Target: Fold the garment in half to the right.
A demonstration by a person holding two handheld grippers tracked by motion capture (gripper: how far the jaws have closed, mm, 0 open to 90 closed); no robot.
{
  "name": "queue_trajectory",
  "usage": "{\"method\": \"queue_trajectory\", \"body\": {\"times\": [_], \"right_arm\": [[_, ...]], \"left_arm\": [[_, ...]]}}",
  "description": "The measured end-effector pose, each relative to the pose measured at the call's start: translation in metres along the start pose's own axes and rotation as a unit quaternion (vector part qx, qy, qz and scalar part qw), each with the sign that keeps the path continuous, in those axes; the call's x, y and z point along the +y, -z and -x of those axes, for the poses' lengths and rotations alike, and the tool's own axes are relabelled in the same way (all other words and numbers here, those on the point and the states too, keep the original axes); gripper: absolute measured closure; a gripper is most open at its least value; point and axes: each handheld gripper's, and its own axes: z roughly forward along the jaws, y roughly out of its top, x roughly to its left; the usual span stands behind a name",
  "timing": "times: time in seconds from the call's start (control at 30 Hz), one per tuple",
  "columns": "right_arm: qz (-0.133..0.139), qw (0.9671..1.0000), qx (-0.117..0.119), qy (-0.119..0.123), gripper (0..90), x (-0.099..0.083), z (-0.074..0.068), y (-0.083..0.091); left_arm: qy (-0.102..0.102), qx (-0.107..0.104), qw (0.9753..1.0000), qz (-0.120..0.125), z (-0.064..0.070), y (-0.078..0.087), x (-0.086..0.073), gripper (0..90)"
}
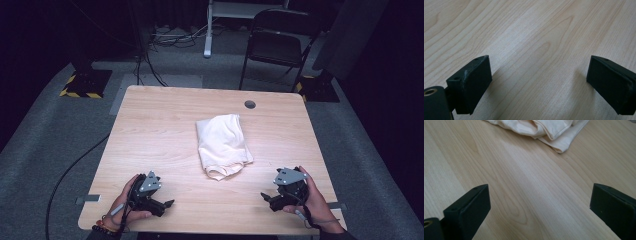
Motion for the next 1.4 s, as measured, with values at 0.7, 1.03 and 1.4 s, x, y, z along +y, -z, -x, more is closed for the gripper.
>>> {"method": "queue_trajectory", "body": {"times": [0.7, 1.03, 1.4], "right_arm": [[0.015, 0.9964, 0.001, -0.084, 2.7, -0.073, 0.013, 0.007], [0.028, 0.9909, 0.01, -0.131, 0.3, -0.092, 0.022, 0.009], [0.02, 0.9862, -0.004, -0.164, 0.0, -0.098, 0.032, 0.01]], "left_arm": [[0.0, 0.0, 1.0, 0.0, 0.0, 0.0, 0.0, 6.0], [-0.001, -0.001, 1.0, 0.0, 0.0, 0.0, 0.0, 5.8], [-0.001, -0.001, 1.0, 0.0, 0.0, 0.0, 0.0, 5.8]]}}
